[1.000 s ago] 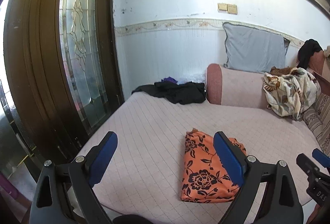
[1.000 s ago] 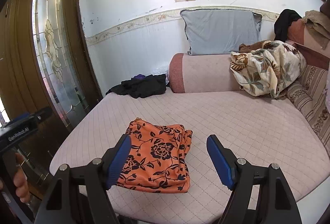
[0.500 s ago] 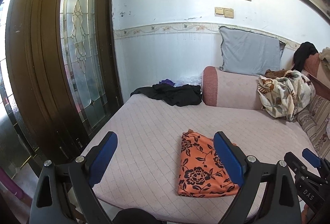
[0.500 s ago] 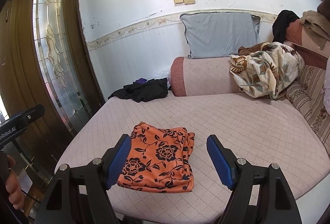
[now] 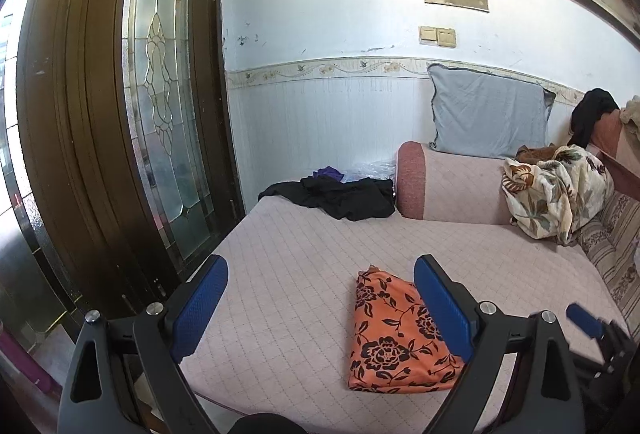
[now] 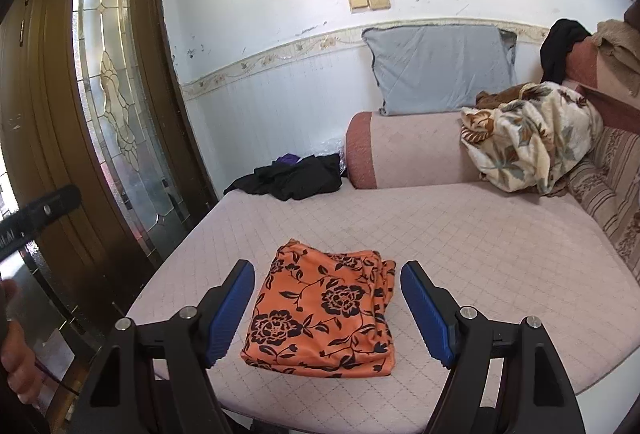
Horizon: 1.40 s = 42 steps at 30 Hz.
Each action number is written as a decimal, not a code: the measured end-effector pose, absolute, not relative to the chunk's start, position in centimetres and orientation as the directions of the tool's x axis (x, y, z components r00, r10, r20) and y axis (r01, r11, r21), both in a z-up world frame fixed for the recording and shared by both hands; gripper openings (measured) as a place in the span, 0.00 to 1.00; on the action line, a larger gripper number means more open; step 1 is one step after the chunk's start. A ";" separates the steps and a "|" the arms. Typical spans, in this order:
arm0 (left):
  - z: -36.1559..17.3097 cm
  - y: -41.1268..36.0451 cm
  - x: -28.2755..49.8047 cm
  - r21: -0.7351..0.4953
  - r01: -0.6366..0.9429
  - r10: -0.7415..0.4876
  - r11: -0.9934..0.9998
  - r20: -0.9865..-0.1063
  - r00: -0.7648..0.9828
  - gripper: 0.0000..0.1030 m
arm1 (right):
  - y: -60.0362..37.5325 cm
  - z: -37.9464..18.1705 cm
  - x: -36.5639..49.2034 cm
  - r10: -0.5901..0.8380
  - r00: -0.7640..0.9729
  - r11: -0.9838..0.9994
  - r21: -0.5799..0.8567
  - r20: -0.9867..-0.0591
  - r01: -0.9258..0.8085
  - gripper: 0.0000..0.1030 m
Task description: Fold small clothes
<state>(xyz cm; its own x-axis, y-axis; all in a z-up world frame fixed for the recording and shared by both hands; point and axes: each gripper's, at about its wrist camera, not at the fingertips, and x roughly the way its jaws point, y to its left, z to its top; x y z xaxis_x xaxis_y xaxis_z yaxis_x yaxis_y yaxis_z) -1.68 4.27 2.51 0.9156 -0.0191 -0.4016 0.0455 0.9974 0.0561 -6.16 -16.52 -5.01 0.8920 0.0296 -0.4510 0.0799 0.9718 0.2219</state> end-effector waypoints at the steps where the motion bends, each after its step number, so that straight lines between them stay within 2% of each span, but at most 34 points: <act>1: 2.5 4.2 -1.5 0.055 0.043 -0.017 0.998 -0.400 0.916 0.92 | -16.5 -5.3 -5.9 0.031 0.889 0.972 0.221 -0.458 0.080 0.76; 13: 0.8 1.6 0.4 0.094 0.085 -0.040 0.992 -0.406 0.913 0.92 | -18.4 -7.9 -4.4 0.020 0.871 0.963 0.245 -0.492 0.116 0.76; 20: -0.8 1.6 1.5 0.089 0.100 -0.050 0.991 -0.446 0.894 0.92 | -18.2 -9.3 -3.5 0.010 0.854 0.964 0.232 -0.521 0.130 0.76; 34: -2.2 4.6 3.0 0.027 0.091 -0.066 0.995 -0.492 0.868 0.92 | -15.0 -9.8 -2.4 0.002 0.839 0.975 0.189 -0.544 0.120 0.76; 42: -1.9 6.2 2.9 -0.008 0.085 -0.077 0.996 -0.497 0.865 0.92 | -13.4 -8.9 -2.8 0.000 0.849 0.981 0.163 -0.528 0.102 0.76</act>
<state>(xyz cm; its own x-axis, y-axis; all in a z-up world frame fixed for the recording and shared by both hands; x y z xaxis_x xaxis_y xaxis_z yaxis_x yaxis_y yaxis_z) 2.90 6.20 -1.94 0.8645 -0.0775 -0.4966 0.0847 0.9964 -0.0080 -2.79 -13.37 -8.91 0.8494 -0.0002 -0.5277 0.1018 0.9813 0.1634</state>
